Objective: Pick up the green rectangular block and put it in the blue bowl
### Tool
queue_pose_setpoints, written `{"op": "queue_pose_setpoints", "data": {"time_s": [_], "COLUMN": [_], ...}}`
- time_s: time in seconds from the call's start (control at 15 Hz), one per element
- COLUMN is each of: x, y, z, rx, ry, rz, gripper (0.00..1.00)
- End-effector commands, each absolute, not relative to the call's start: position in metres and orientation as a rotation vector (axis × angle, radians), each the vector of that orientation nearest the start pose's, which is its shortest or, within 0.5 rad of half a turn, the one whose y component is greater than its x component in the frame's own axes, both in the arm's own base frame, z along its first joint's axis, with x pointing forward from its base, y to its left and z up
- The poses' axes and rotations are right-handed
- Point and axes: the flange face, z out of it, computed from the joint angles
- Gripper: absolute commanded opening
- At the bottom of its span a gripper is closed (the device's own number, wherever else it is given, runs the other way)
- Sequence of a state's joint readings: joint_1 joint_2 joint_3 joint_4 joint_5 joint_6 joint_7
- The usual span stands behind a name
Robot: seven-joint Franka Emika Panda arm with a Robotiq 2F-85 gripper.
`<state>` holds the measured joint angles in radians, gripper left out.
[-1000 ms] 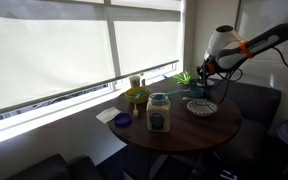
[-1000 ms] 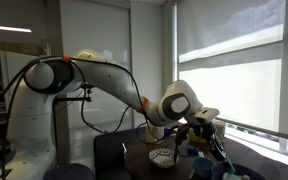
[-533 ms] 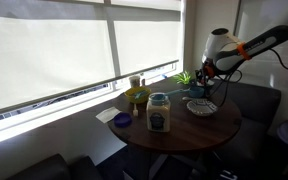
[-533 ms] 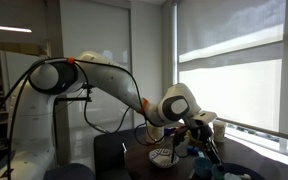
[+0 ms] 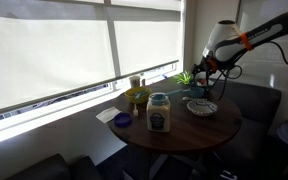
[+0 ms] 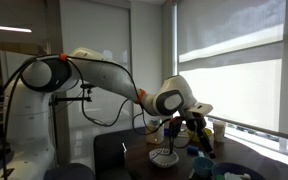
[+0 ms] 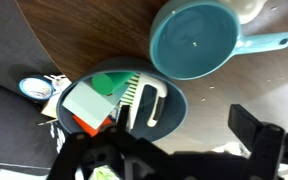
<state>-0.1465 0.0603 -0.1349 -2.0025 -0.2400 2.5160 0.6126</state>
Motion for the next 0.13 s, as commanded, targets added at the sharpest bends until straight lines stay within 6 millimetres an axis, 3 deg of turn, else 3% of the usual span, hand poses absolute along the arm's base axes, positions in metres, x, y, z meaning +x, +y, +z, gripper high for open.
{"op": "queue_pose_setpoints", "data": {"time_s": [0.0, 0.07], "x": [0.5754, 0.5679], "y": [-0.1575, -0.1509], "z": [0.4874, 0.4964], "rx": [-2.957, -2.956], "ry": [1.045, 0.985], "rz": [-0.768, -0.773], "gripper": [1.00, 1.00]}}
